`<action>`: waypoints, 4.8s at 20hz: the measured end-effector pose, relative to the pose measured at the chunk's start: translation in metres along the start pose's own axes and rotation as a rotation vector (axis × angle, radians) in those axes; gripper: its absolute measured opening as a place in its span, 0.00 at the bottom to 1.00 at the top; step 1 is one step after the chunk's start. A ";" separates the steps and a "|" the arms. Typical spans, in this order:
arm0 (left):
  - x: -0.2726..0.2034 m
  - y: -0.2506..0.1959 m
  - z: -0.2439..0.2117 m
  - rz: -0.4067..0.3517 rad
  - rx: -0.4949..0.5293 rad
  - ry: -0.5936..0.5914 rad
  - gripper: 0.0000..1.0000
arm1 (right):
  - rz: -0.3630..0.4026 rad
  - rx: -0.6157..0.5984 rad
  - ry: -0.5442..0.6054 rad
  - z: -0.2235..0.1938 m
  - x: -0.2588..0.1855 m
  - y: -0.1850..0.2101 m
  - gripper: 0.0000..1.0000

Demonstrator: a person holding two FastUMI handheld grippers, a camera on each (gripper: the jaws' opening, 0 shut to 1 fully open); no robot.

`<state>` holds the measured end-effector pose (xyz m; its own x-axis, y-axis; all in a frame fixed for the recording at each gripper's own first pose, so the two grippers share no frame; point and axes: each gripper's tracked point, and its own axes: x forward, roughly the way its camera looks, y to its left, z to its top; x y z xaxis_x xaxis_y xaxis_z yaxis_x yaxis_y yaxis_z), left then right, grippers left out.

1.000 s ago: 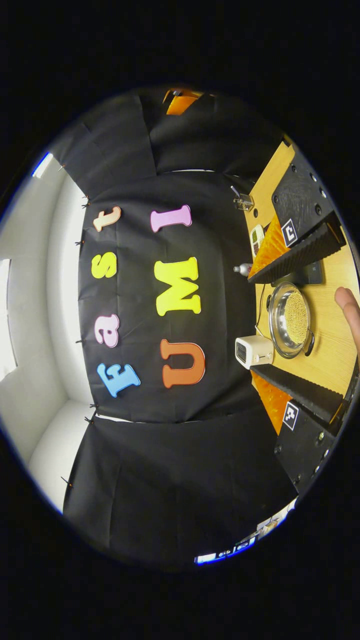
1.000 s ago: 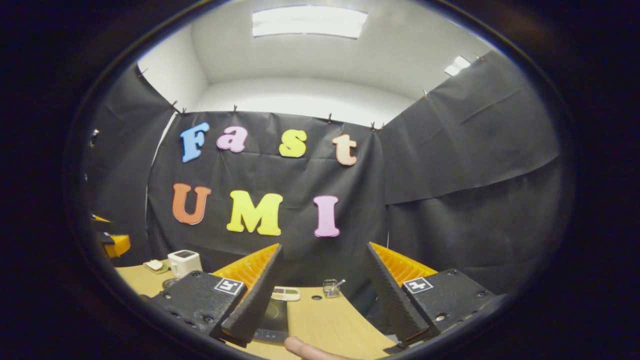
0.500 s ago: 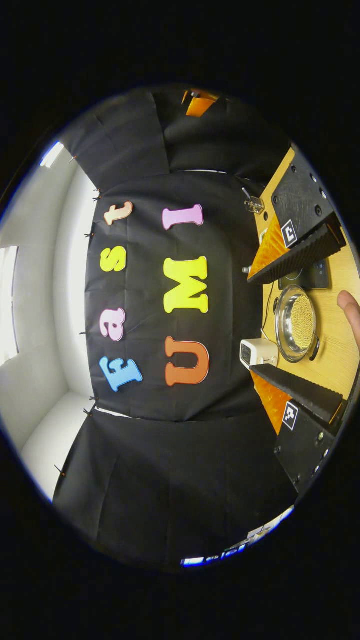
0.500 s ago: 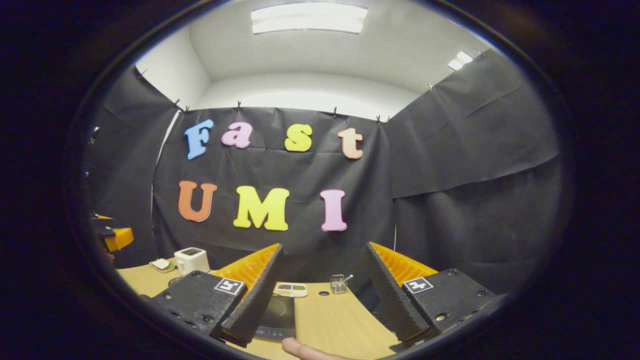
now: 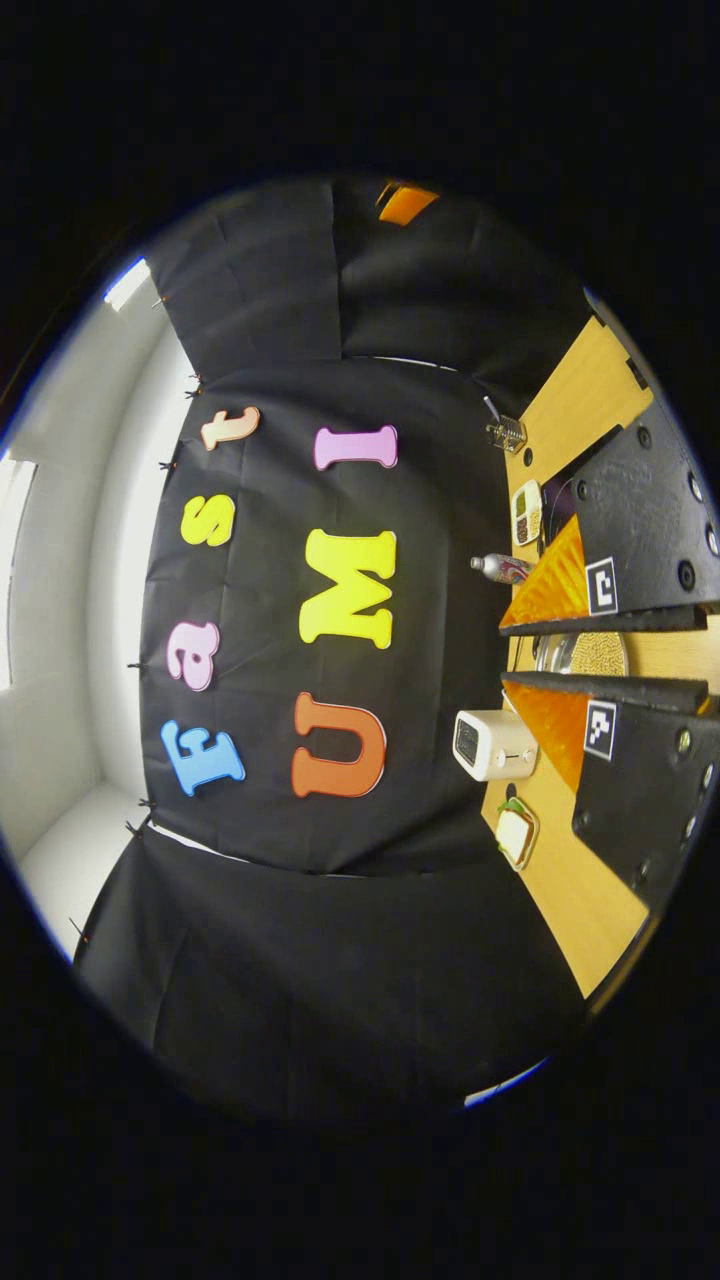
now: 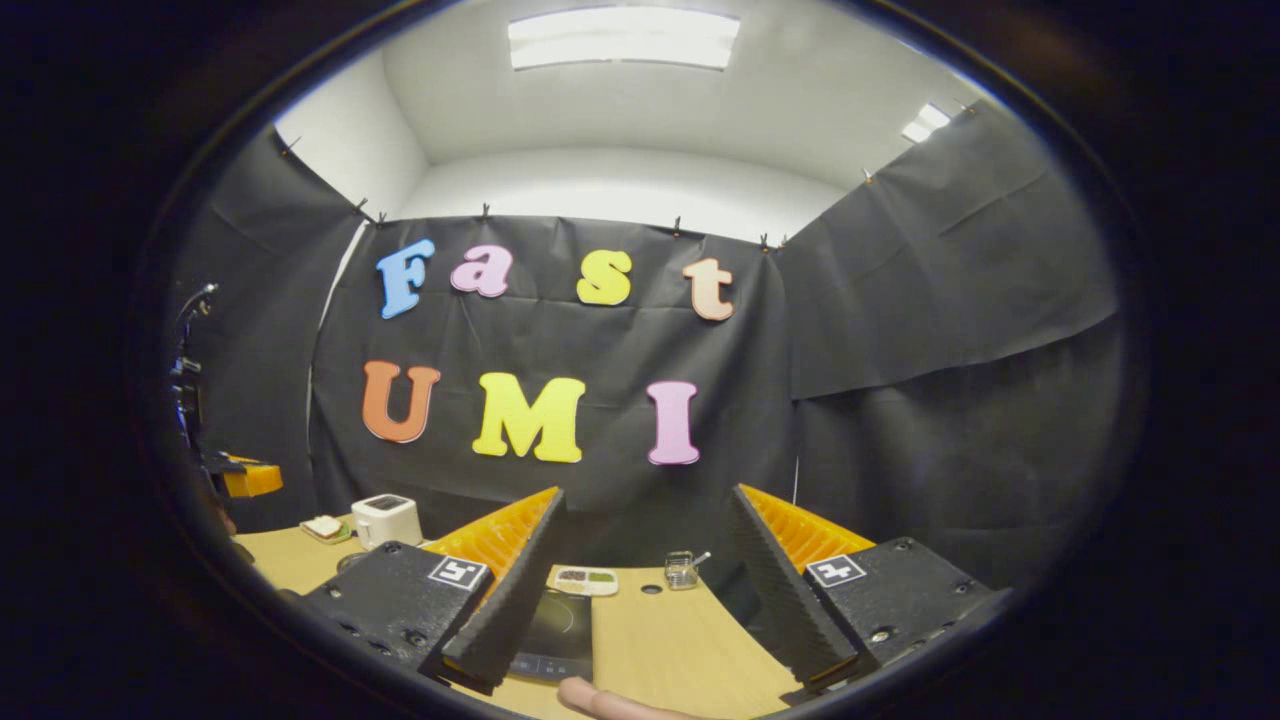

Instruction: First push the handle of the pot to place it horizontally, then grasp the pot with both hands and set it on the induction cooktop.

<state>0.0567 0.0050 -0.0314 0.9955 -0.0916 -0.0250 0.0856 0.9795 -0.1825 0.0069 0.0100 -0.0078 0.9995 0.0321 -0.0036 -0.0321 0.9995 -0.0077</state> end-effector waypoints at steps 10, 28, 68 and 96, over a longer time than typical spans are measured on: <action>0.037 0.014 -0.097 0.013 0.048 0.294 0.00 | 0.011 0.006 0.033 -0.024 0.012 0.000 0.96; 0.071 0.043 -0.261 0.043 -0.009 0.727 0.00 | 0.033 -0.005 0.180 -0.092 0.052 -0.003 0.96; 0.132 0.157 -0.278 0.156 -0.082 0.813 0.00 | 0.090 -0.011 0.236 -0.115 0.125 0.074 0.98; 0.155 0.174 -0.228 0.027 -0.115 0.573 0.95 | 0.144 -0.110 0.423 -0.217 0.157 0.191 0.98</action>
<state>0.2162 0.1205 -0.2909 0.8136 -0.1805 -0.5527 0.0236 0.9601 -0.2787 0.1567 0.2039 -0.2266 0.8964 0.1416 -0.4200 -0.1933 0.9776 -0.0828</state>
